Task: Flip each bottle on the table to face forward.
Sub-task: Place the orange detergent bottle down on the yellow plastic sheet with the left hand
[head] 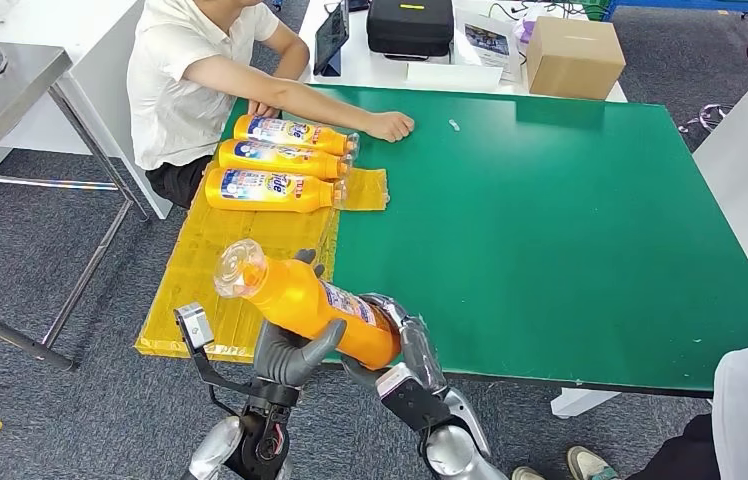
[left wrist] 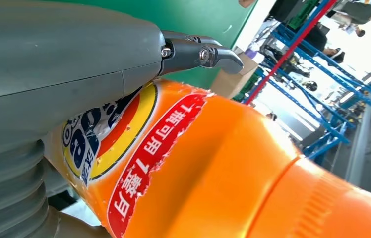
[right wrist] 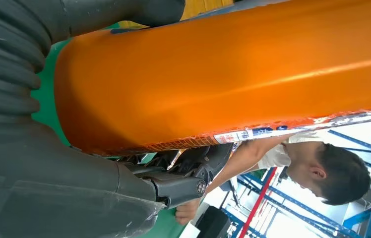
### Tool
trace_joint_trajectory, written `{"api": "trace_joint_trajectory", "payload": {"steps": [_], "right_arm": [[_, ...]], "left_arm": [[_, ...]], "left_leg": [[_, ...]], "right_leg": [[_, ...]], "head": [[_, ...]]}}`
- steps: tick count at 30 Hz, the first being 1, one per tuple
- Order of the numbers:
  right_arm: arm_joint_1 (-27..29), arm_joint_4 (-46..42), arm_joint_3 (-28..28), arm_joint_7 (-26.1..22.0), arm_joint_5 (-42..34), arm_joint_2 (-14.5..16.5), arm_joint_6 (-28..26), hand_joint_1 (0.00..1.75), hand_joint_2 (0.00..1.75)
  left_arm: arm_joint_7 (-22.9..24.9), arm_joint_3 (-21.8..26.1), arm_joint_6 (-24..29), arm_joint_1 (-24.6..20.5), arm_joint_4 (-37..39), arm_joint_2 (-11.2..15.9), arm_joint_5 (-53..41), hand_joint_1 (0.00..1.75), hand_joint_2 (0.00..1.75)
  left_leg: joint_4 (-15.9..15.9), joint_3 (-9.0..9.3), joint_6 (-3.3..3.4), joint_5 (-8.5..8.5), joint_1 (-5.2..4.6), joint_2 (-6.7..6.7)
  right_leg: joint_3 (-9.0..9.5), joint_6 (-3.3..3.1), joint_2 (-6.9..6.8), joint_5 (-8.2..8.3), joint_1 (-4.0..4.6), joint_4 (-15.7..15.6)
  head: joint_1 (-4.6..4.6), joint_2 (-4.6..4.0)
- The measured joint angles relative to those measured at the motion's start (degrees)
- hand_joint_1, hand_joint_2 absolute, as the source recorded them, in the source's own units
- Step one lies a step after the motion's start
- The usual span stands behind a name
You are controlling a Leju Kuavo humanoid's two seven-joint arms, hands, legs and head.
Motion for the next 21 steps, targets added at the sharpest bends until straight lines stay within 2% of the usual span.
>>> {"api": "trace_joint_trajectory", "payload": {"steps": [2, 3, 6, 7, 12, 13, 16, 17, 18, 21], "right_arm": [[-0.2, 0.4, 0.3, 0.0, -0.1, 0.0, 0.5, 1.61, 1.75], [-0.3, 0.6, 0.4, 0.0, -0.1, 0.0, 0.6, 1.61, 1.75], [-0.5, 1.1, 0.7, 0.0, -0.2, 0.1, 0.9, 1.60, 1.75], [-0.6, 1.2, 0.7, 0.1, -0.2, 0.1, 0.9, 1.58, 1.75], [-1.0, 1.7, 1.0, -0.1, -0.3, 0.1, 1.4, 1.48, 1.75], [-1.1, 1.7, 1.0, -0.2, -0.3, 0.1, 1.4, 1.33, 1.75], [-1.3, 1.8, 1.0, -0.3, -0.3, 0.1, 1.6, 0.31, 1.75], [-1.3, 1.8, 1.0, -0.3, -0.4, 0.1, 1.7, 0.07, 1.75], [-1.2, 1.8, 1.0, -0.3, -0.4, 0.1, 2.0, 0.00, 1.75], [-0.8, 1.8, 1.0, -0.1, -0.9, 0.1, 3.3, 0.00, 1.75]], "left_arm": [[-0.1, 0.3, -0.3, 0.2, -0.4, 0.0, 0.3, 0.00, 1.75], [-0.2, 0.4, -0.4, 0.3, -0.5, -0.1, 0.4, 0.13, 1.75], [-0.3, 0.8, -0.7, 0.4, -0.6, -0.1, 0.4, 1.44, 1.75], [-0.4, 0.9, -0.8, 0.4, -0.6, -0.1, 0.4, 1.75, 1.75], [-0.8, 1.2, -1.3, 0.4, -0.6, -0.1, -0.3, 1.75, 1.75], [-0.9, 1.2, -1.5, 0.4, -0.5, -0.1, -0.4, 1.75, 1.75], [-1.2, 1.3, -1.8, 0.4, -0.5, -0.1, -0.6, 1.75, 1.75], [-1.3, 1.4, -1.9, 0.3, -0.5, -0.1, -0.7, 1.75, 1.75], [-1.3, 1.4, -2.0, 0.3, -0.5, -0.1, -0.7, 1.75, 1.75], [-1.5, 1.6, -2.4, 0.2, -0.5, -0.1, -0.8, 1.75, 1.75]], "left_leg": [[0.0, 0.00, 0.00, 0.00, 0.00, 0.00], [0.0, 0.00, 0.00, 0.00, 0.00, 0.00], [0.0, 0.00, 0.00, 0.00, 0.00, 0.00], [0.0, 0.00, 0.00, 0.00, 0.00, 0.00], [0.0, 0.00, 0.00, 0.00, 0.00, 0.01], [0.0, 0.00, 0.00, 0.00, 0.00, 0.01], [0.0, 0.00, 0.00, 0.00, 0.00, 0.01], [0.0, 0.00, 0.00, 0.00, 0.00, 0.01], [0.0, 0.00, 0.00, 0.00, 0.00, 0.01], [0.0, 0.00, 0.00, 0.00, 0.00, 0.01]], "right_leg": [[0.00, 0.00, 0.00, 0.00, 0.00, 0.0], [0.00, 0.00, 0.00, 0.00, 0.00, 0.0], [0.00, 0.00, 0.00, 0.00, 0.00, 0.0], [-0.01, 0.00, 0.00, 0.00, 0.00, 0.0], [-0.02, 0.00, 0.00, 0.00, 0.00, 0.0], [-0.02, 0.00, 0.00, 0.00, 0.00, 0.0], [-0.03, 0.00, 0.01, 0.00, 0.00, 0.0], [-0.03, 0.00, 0.01, 0.00, 0.00, 0.0], [-0.03, 0.00, 0.00, 0.00, 0.00, 0.0], [-0.02, 0.00, 0.00, 0.00, 0.00, 0.0]], "head": [[0.00, 0.00], [0.01, 0.00], [0.00, 0.00], [0.00, 0.00], [0.01, 0.00], [0.01, 0.00], [0.01, 0.00], [0.01, 0.00], [0.01, 0.00], [0.01, 0.00]]}}
